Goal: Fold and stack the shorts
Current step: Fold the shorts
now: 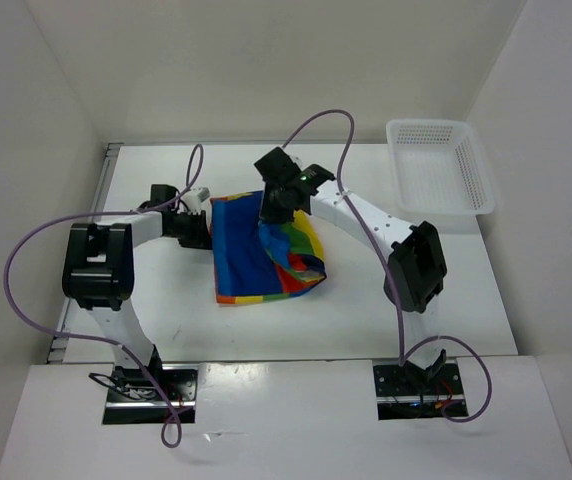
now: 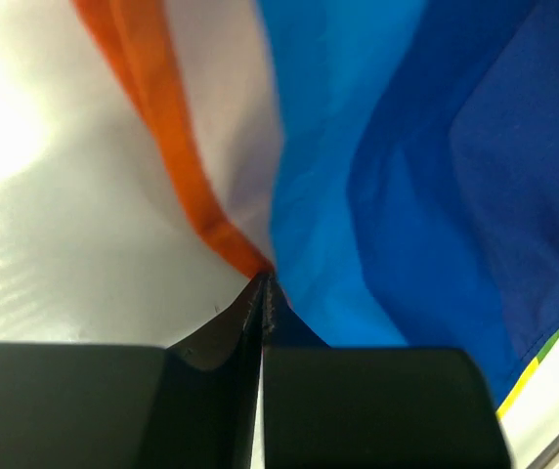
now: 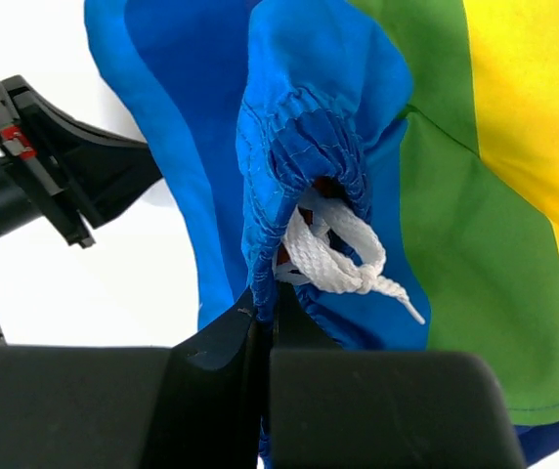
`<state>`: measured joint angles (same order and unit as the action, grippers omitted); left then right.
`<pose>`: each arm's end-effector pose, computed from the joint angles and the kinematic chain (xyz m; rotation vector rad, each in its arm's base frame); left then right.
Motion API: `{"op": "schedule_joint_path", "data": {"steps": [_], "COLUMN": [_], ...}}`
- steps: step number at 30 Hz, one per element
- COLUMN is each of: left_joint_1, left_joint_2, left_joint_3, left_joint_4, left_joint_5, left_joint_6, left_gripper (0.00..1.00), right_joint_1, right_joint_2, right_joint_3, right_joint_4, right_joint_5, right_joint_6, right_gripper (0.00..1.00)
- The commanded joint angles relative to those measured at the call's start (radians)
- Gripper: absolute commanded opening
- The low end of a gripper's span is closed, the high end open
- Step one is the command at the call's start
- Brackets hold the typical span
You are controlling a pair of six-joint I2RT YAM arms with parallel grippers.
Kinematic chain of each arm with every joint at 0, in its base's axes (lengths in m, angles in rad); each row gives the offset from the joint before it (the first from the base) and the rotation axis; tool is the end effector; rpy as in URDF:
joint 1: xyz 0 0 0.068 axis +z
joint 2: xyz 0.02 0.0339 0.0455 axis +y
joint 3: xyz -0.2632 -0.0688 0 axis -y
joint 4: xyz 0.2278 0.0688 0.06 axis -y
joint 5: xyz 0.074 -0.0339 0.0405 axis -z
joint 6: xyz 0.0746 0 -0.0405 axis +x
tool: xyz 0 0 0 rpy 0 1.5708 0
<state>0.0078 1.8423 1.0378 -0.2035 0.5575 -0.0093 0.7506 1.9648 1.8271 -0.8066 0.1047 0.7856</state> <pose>0.3653 -0.0366 0.1284 0.1849 2.4947 -0.7141 0.3284 0.2956 0.2646 0.0889 2.5776 0.4832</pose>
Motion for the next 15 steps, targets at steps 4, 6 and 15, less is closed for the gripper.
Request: {"op": "schedule_joint_path", "data": {"steps": [4,6,15], "left_joint_1": [0.000,0.000,0.000], "left_joint_2": [0.032,0.041,0.041], "left_joint_3": [0.036,0.036,0.036], "left_joint_4": [0.046,0.046,0.036], "left_joint_5": [0.025,0.025,0.025], "left_joint_6": [0.009,0.009,0.009], "left_gripper": [0.02,0.02,0.01], "right_joint_1": [0.059,0.070,0.150], "right_joint_2": [0.081,0.127,0.319], "right_joint_3": [0.165,0.208,0.423], "right_joint_4": [0.017,-0.003,-0.097], "right_joint_5": [-0.008,-0.019,0.000], "right_joint_6": [-0.023,-0.023,-0.075], "right_gripper": [0.00,0.00,0.02]}}
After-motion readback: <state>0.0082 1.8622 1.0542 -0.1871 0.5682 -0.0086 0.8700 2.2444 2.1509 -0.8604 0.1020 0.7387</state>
